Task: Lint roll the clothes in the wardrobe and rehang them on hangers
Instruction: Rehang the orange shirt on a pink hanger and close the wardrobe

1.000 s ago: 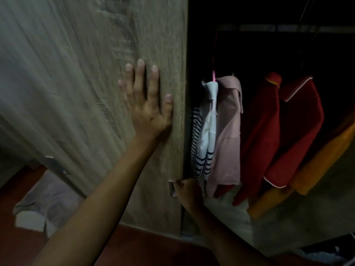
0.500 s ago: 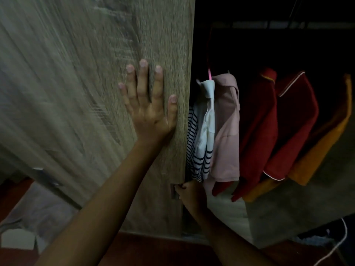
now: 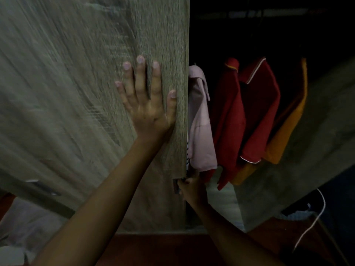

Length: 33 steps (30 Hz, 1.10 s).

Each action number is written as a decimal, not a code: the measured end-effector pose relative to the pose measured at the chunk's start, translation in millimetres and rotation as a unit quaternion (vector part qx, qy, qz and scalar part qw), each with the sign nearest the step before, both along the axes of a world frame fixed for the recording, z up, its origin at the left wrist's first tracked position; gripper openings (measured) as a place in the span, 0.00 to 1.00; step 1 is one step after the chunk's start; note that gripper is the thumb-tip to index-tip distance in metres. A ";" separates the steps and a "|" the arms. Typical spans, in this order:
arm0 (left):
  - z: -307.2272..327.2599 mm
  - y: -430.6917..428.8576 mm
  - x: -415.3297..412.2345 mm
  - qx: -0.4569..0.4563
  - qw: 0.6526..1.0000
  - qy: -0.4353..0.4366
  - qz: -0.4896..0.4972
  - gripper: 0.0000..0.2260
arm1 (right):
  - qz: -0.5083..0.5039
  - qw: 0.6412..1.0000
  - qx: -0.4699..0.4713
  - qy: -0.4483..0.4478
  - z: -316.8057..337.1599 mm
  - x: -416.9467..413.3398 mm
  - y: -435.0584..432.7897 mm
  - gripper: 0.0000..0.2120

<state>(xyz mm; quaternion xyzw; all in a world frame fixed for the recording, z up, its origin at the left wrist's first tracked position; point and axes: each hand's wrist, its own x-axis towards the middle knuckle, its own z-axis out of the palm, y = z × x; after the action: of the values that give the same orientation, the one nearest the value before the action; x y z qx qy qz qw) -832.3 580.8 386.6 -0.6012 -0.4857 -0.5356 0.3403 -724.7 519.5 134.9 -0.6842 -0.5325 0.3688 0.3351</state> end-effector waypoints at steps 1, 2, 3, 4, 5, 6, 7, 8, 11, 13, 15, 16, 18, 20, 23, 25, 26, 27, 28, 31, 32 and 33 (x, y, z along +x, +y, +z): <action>-0.1 -0.5 10.1 0.001 1.000 0.002 -0.003 0.23 | -0.009 1.000 -0.009 0.012 0.9 8.7 -1.0 0.19; -0.5 -0.6 20.6 0.003 1.000 0.004 -0.004 0.23 | -0.018 0.999 -0.019 0.027 1.5 17.7 -1.4 0.19; -0.8 -0.5 31.4 0.005 1.000 0.005 -0.007 0.23 | -0.029 0.998 -0.033 0.044 2.4 27.1 -2.1 0.19; -0.9 -0.5 42.6 0.007 1.000 0.006 -0.011 0.23 | -0.041 0.996 -0.046 0.061 2.7 36.6 -2.7 0.19; -0.9 -0.4 54.2 0.009 1.000 0.008 -0.016 0.23 | -0.055 0.994 -0.058 0.077 3.3 46.6 -3.9 0.19; -0.8 -0.2 66.0 0.010 1.000 0.010 -0.022 0.24 | -0.068 0.991 -0.065 0.091 3.8 56.6 -4.7 0.18; -0.9 -0.2 78.3 0.010 1.000 0.013 -0.027 0.24 | -0.078 0.989 -0.069 0.104 5.2 66.8 -6.0 0.18; -0.9 -0.3 90.6 0.010 0.999 0.015 -0.032 0.24 | -0.089 0.986 -0.072 0.122 7.0 77.2 -7.3 0.18; -1.5 -2.0 129.9 0.007 0.999 0.024 -0.048 0.25 | -0.128 0.969 -0.080 0.195 15.3 110.8 -12.4 0.16; -2.2 -3.8 156.6 0.006 0.998 0.032 -0.058 0.25 | -0.150 0.957 -0.089 0.229 18.2 135.7 -15.0 0.14; -2.7 -5.1 183.5 0.002 0.997 0.041 -0.066 0.25 | -0.165 0.946 -0.109 0.255 19.5 161.4 -15.8 0.13; -2.9 -6.0 197.3 0.000 0.996 0.045 -0.071 0.26 | -0.173 0.938 -0.124 0.275 20.4 174.0 -16.6 0.12; -3.2 -7.7 225.3 -0.002 0.996 0.050 -0.080 0.25 | -0.197 0.924 -0.142 0.294 22.0 199.1 -19.2 0.12; -3.3 -9.3 252.9 -0.003 0.995 0.054 -0.089 0.25 | -0.226 0.923 -0.128 0.285 20.3 223.2 -21.6 0.11; -3.8 -11.4 291.5 -0.008 0.993 0.065 -0.098 0.25 | -0.248 0.920 -0.111 0.281 21.1 258.0 -23.9 0.11; -4.1 -13.3 315.3 -0.010 0.992 0.074 -0.100 0.24 | -0.254 0.915 -0.119 0.290 22.3 282.2 -24.7 0.12; -4.1 -13.7 326.5 -0.010 0.992 0.078 -0.101 0.24 | -0.253 0.914 -0.124 0.292 23.8 294.5 -25.7 0.12; -4.1 -14.0 337.5 -0.011 0.991 0.082 -0.102 0.23 | -0.249 0.914 -0.128 0.294 24.5 307.2 -26.5 0.12; -4.2 -14.0 348.5 -0.011 0.991 0.084 -0.102 0.23 | -0.241 0.916 -0.133 0.290 24.5 320.1 -27.2 0.13; -5.0 -14.2 379.2 -0.013 0.991 0.082 -0.102 0.23 | -0.218 0.930 -0.140 0.261 24.7 355.5 -27.3 0.12; -5.2 -14.7 388.5 -0.015 0.991 0.081 -0.104 0.23 | -0.216 0.930 -0.139 0.262 24.9 364.6 -27.2 0.12; -5.1 -14.9 396.9 -0.015 0.991 0.080 -0.107 0.23 | -0.214 0.929 -0.139 0.269 24.5 372.4 -27.1 0.12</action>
<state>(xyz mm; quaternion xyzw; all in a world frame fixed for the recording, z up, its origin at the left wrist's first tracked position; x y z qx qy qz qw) -435.4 565.8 381.5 -0.6958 -0.3981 -0.5112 0.3099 -352.3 492.5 159.5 -0.6971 -0.2065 0.5286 0.4382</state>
